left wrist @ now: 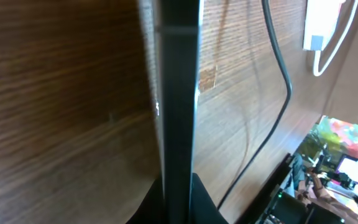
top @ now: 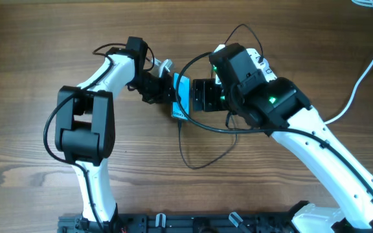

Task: Plug charger to phone and switch on socket
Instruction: 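Pull the left gripper back and move the right gripper toward the power strip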

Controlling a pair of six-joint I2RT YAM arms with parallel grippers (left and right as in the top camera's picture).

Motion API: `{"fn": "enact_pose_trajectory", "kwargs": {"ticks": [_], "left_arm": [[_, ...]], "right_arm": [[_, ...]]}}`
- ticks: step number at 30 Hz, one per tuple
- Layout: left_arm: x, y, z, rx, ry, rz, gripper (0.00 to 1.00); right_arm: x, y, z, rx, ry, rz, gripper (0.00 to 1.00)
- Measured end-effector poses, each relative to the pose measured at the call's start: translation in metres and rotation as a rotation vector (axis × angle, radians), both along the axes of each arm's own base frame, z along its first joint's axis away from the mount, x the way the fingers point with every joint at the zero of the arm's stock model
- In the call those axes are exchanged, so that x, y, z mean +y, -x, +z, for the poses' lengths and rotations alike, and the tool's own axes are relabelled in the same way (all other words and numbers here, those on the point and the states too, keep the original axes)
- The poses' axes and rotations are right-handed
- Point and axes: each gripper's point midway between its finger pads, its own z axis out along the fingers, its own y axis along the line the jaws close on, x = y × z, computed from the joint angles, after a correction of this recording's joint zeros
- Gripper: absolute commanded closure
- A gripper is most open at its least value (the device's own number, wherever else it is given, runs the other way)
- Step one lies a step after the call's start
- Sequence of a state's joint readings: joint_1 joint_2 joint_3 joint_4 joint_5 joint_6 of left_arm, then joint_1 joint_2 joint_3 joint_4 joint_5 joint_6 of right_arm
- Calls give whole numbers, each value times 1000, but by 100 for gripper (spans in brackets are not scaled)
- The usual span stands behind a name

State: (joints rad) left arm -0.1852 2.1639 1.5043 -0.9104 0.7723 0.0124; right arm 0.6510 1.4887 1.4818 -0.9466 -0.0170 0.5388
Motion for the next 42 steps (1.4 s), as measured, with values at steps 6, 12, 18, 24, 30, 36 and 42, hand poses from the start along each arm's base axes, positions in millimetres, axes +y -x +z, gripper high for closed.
{"fn": "enact_pose_trajectory", "kwargs": {"ticks": [6,12,18,24,30,36,42], "left_arm": [[0,1,-8,16,-3,0,87],[11,-1,-19,36,-91,38,66],[14,6,-13,111,-120,75,15],[48,-1,62,-35,-180,162,0],[93,18,242,-579,-385,440,0],[106,22,254,-618,-426,495,0],[106,22,254,-618,-429,497,0]], "right_arm": [[4,-5,-23,52,37,-3,6],[3,-4,-25,64,41,-10,1],[-30,-11,-33,120,72,-96,0],[-176,-68,-51,149,163,-483,0],[-296,-94,-107,246,229,-781,0],[-300,-108,-106,198,203,-790,0],[-287,-113,-106,202,133,-755,0]]}}
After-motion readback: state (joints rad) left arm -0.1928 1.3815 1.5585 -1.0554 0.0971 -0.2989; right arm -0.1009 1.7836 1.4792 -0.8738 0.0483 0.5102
